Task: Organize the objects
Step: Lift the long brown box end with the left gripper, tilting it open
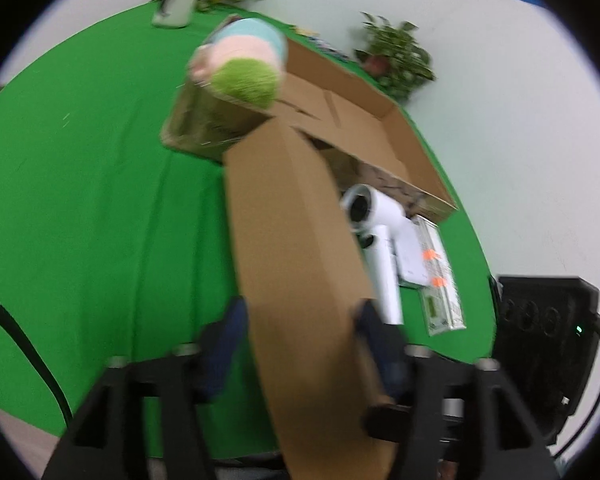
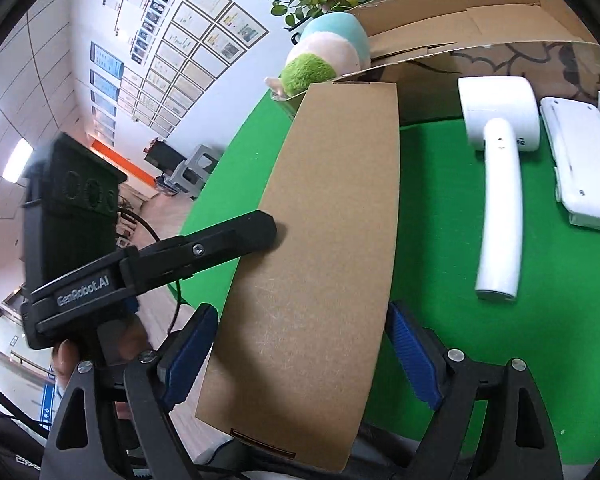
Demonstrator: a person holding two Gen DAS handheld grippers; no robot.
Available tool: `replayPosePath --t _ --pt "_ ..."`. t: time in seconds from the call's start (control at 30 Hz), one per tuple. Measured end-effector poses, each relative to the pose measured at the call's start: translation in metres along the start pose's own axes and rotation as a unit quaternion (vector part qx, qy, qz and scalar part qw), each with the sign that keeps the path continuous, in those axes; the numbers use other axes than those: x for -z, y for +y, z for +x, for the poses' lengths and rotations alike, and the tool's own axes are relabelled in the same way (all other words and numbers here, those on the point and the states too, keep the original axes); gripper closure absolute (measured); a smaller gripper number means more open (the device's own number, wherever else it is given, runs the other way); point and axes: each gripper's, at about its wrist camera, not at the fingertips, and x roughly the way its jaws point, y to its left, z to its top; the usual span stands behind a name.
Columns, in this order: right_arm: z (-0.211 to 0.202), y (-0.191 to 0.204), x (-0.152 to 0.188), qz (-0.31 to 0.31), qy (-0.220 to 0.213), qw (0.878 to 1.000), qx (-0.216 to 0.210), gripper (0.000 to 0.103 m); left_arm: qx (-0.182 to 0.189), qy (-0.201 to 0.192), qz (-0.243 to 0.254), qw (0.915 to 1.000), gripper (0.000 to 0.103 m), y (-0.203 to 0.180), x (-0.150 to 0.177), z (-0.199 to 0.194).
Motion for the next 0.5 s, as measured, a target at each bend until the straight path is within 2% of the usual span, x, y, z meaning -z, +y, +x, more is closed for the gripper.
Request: replayPosePath --t 0.07,0.17,0.2,0.27,0.47,0.5 --pt "0.000 -0.003 0.000 0.009 0.002 1.000 -0.014 0.019 0.018 0.006 -0.028 0.9994 0.023 0.011 0.001 0.003" --pt "0.003 -0.007 -0.001 0.020 0.004 0.999 -0.029 0.019 0.039 0.018 -0.035 0.9985 0.023 0.013 0.001 0.009" --pt "0.005 -0.009 -0.001 0.024 0.006 0.999 -0.034 0.019 0.039 0.023 -0.026 0.9986 0.023 0.010 0.001 0.012" --pt "0.011 -0.012 -0.004 0.037 0.017 0.998 -0.057 0.019 0.048 0.036 -0.006 0.9982 0.036 0.003 0.003 0.016" --pt "0.038 -0.015 -0.023 0.045 0.023 0.996 -0.076 0.018 0.026 0.029 -0.009 0.9992 0.037 0.000 0.001 0.011" --pt "0.042 -0.015 -0.026 0.043 0.023 0.996 -0.075 0.015 0.018 0.027 -0.010 0.9994 0.037 0.000 0.001 0.009"
